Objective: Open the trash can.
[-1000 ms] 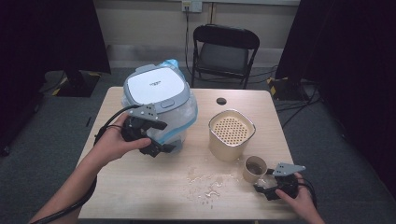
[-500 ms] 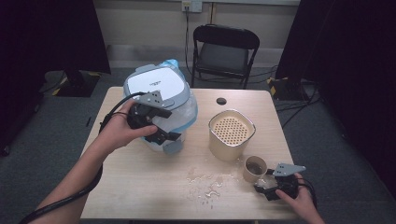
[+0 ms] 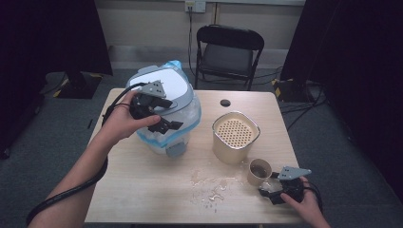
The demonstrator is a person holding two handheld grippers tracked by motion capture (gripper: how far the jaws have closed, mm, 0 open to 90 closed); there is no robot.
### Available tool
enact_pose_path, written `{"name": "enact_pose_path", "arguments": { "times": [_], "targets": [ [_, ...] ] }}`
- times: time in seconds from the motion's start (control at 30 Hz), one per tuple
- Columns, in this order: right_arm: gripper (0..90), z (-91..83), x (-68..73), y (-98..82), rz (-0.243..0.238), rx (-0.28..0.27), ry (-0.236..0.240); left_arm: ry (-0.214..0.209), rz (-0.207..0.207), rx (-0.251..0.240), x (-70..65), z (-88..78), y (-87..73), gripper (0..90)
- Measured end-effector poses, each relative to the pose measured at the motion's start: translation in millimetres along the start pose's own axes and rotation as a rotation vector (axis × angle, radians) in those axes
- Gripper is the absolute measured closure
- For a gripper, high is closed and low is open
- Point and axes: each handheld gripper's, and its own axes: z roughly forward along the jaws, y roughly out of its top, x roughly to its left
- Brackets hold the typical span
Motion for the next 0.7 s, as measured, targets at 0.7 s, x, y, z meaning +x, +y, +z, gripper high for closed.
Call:
{"name": "enact_pose_path", "arguments": {
  "times": [0.7],
  "targets": [
    [17.0,-1.2,0.7,-0.8,-0.002,0.002,0.001,0.013,0.024,-0.019,-1.2,14.0,3.9,17.7]
  ]
}}
